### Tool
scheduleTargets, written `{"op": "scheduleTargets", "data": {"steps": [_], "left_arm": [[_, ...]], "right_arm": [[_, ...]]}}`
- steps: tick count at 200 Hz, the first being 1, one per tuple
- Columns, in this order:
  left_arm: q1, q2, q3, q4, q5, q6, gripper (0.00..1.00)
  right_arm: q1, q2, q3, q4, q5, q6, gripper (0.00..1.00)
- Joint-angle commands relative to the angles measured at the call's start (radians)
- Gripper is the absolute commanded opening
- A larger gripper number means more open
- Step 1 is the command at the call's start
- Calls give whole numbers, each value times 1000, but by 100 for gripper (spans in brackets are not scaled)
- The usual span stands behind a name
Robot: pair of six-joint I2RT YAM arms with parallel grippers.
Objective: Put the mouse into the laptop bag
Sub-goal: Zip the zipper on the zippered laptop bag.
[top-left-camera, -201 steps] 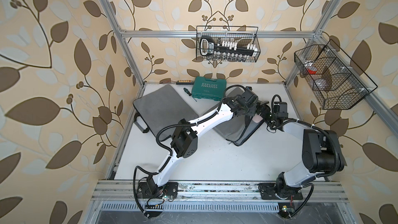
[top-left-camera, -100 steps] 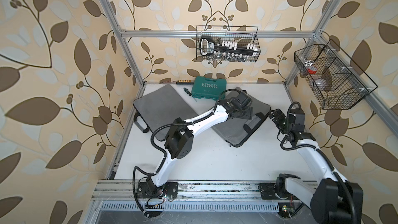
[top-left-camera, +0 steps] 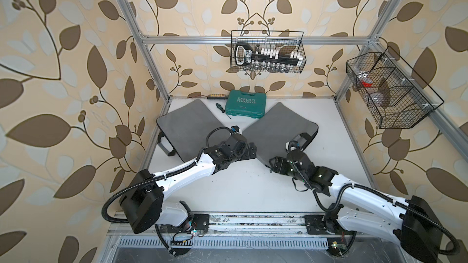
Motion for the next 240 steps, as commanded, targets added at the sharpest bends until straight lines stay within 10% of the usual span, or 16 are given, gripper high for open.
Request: {"op": "scheduleTargets", "data": {"steps": [1, 131, 187, 240], "left_arm": [[17, 41, -5, 131, 72, -78, 99], [15, 488, 136, 355, 275, -294, 88], [12, 545, 181, 360, 293, -330, 13], [-2, 479, 189, 296, 265, -328, 4]], "right_arm": [[120, 46, 21, -38, 215, 87, 69], [138, 166, -14, 6, 245, 92, 59], [149, 174, -55, 32, 191, 115, 55], [165, 189, -72, 14, 212, 160, 49]]}}
